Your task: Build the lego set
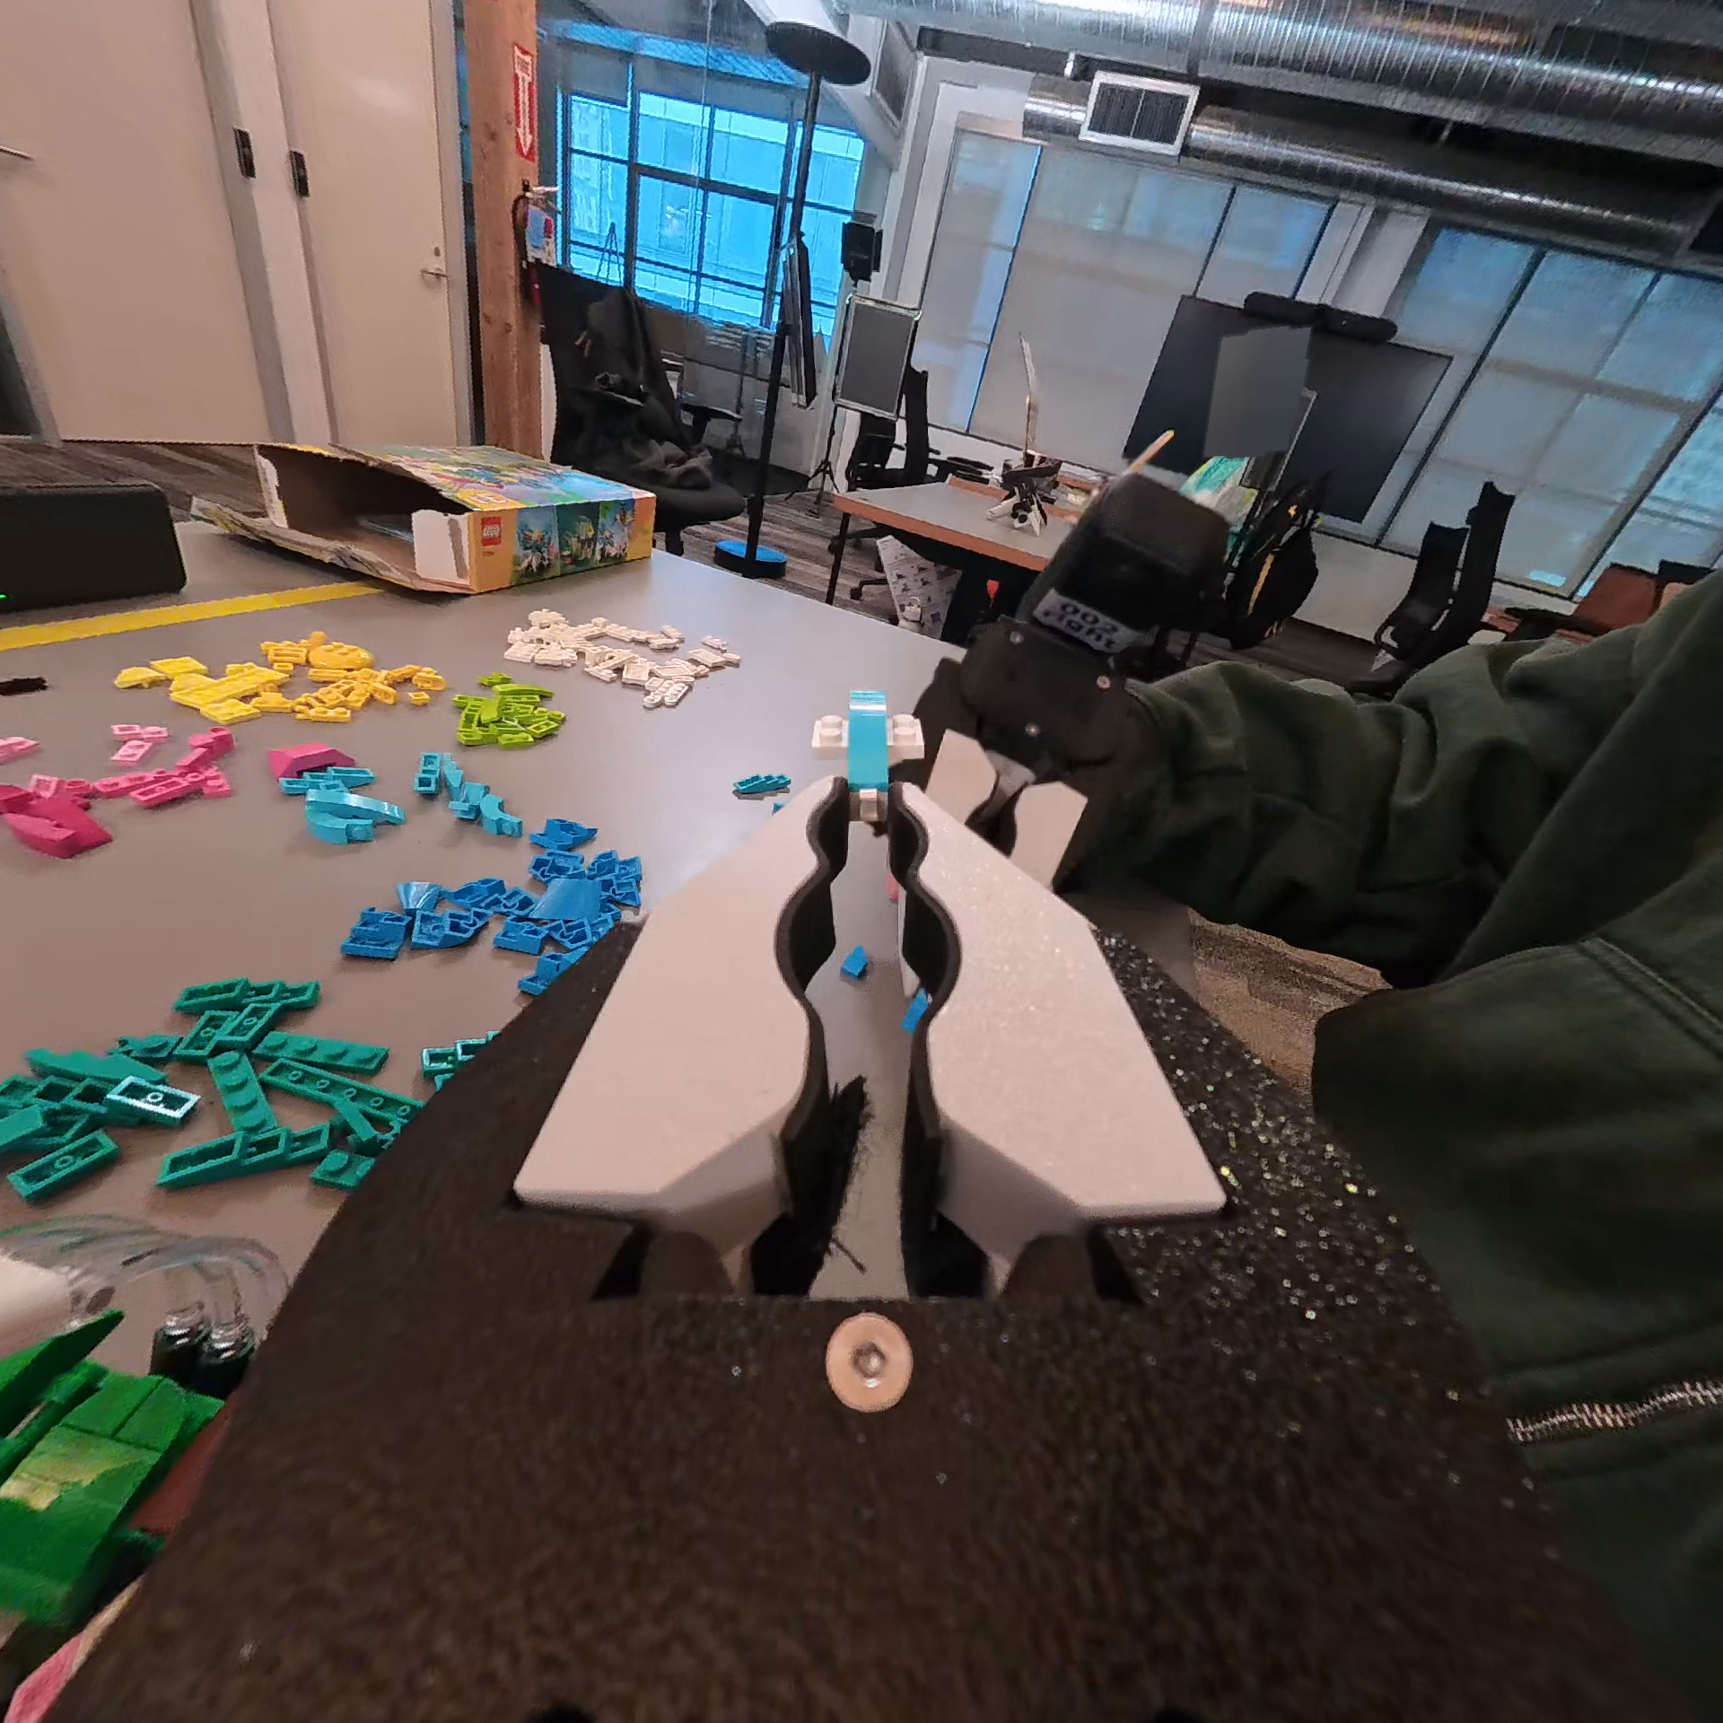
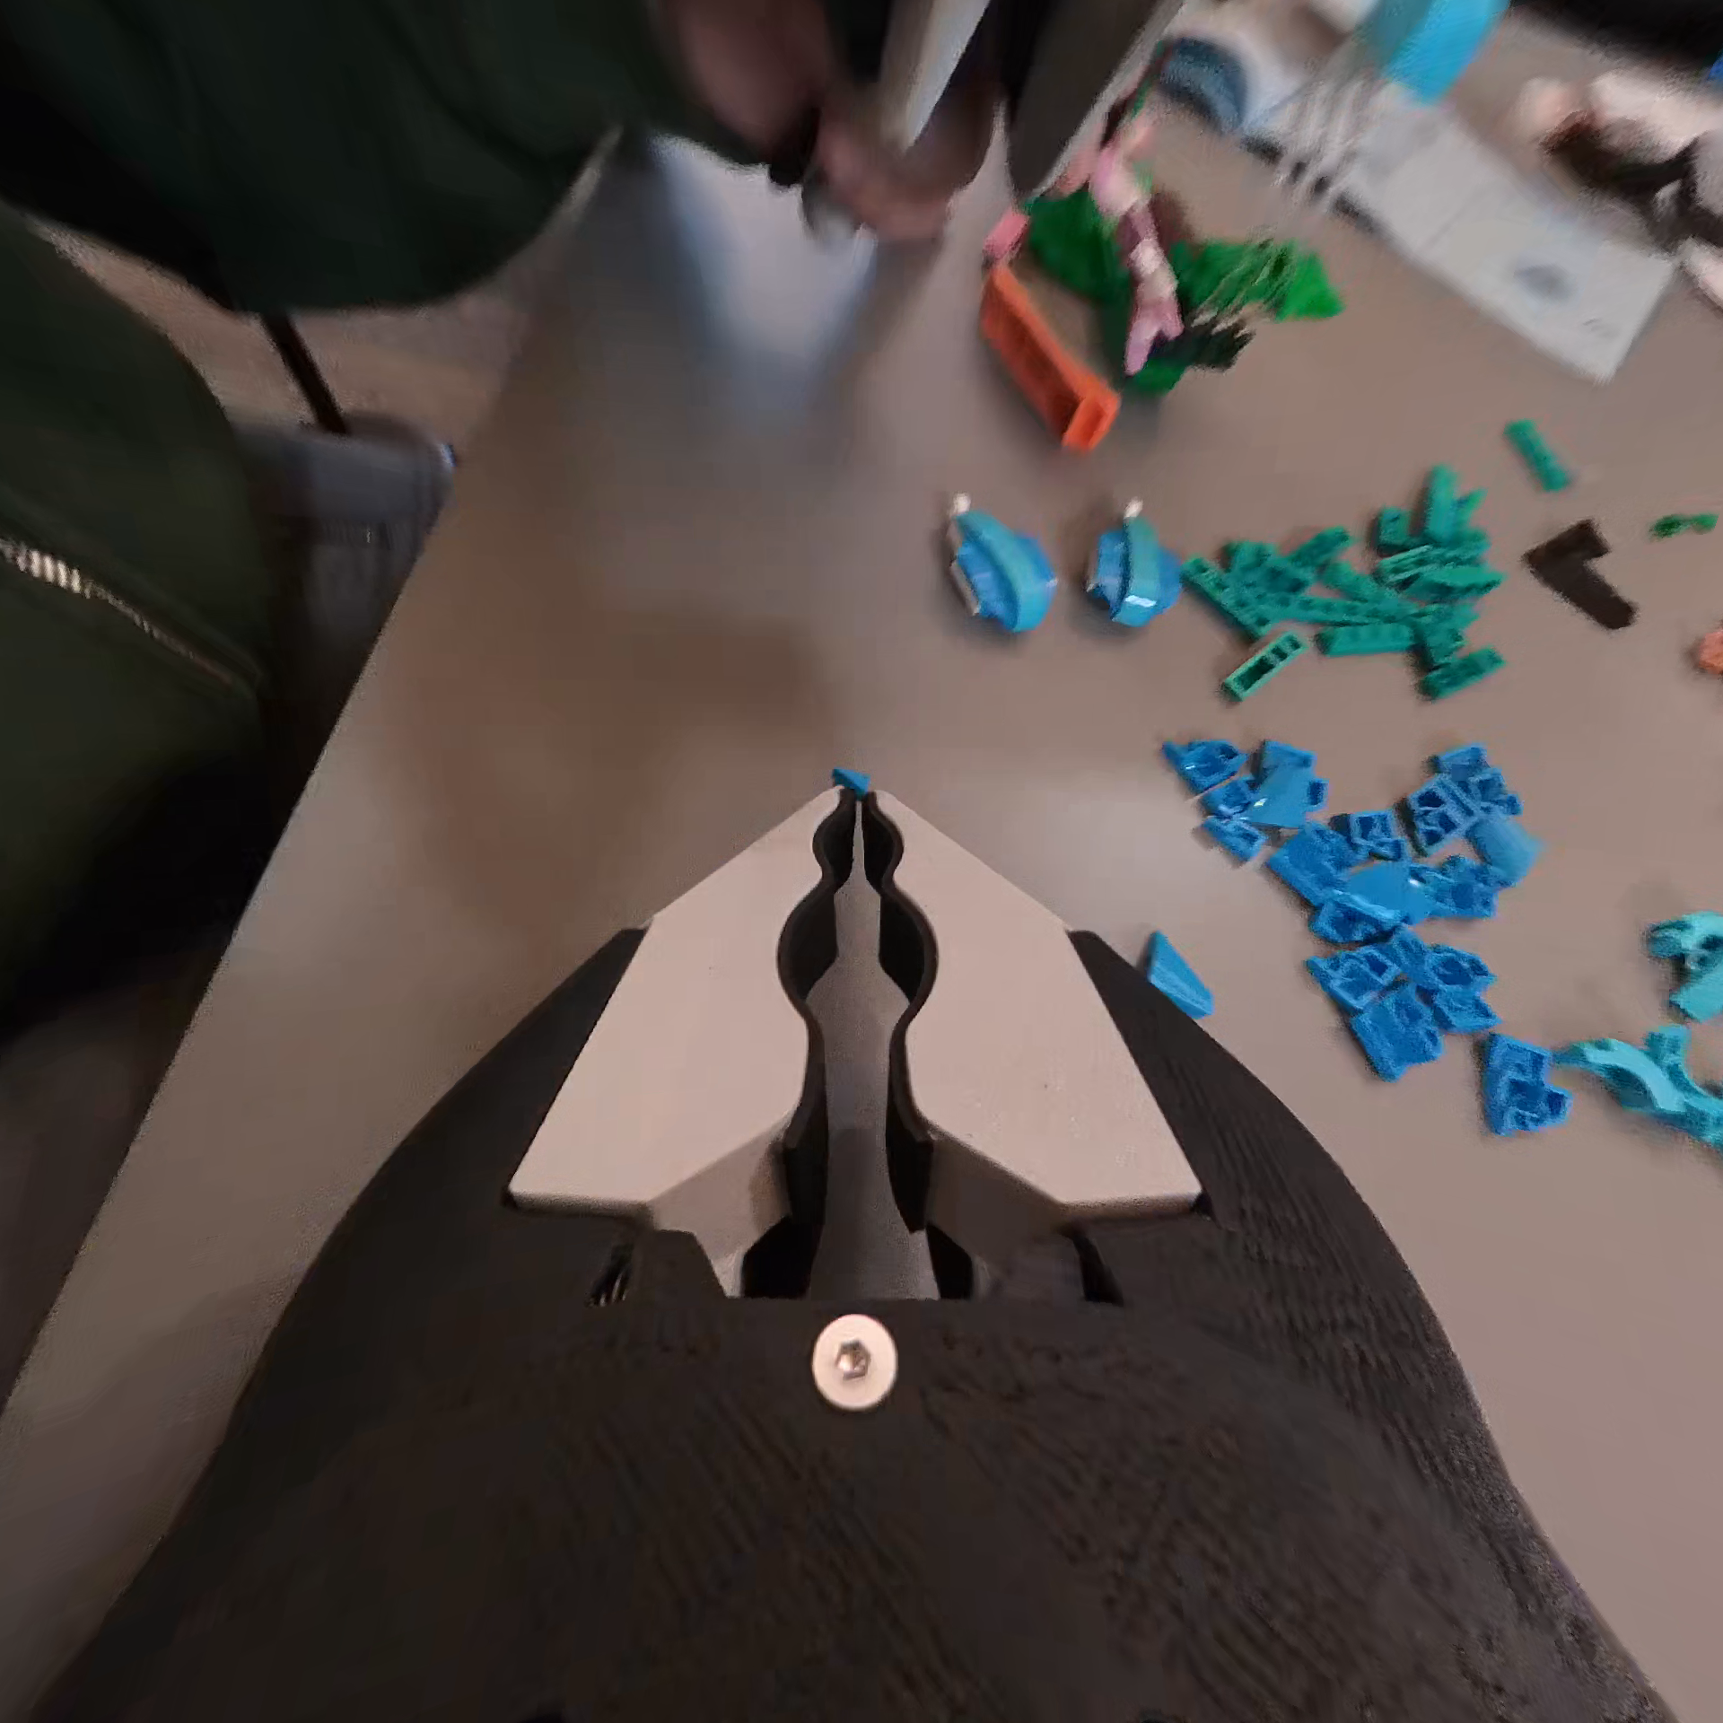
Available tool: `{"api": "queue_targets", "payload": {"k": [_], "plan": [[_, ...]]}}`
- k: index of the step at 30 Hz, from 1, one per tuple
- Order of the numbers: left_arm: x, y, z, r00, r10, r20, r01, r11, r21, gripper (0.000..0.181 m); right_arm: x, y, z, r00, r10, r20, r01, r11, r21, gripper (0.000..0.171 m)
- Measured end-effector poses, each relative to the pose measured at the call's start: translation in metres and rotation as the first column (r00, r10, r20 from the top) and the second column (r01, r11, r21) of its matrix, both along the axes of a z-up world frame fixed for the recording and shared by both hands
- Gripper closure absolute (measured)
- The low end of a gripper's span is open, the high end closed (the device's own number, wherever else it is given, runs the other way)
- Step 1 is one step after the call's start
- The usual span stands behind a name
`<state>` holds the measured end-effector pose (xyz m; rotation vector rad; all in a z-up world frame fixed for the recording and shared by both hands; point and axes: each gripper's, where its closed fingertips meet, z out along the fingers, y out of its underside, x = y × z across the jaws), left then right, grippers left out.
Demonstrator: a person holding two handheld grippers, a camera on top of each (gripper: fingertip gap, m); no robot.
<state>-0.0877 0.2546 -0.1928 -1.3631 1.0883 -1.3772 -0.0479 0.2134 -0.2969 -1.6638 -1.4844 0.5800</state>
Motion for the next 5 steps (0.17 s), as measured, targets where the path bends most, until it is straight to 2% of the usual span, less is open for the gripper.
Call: {"api": "queue_targets", "payload": {"k": [5], "plan": [[0.004,-0.004,-0.005,1.000,-0.015,-0.018,0.015,1.000,0.005,0.176,0.003,-0.003,-0.018,0.995,0.033,0.096,-0.032,0.999,-0.014,0.171]]}}
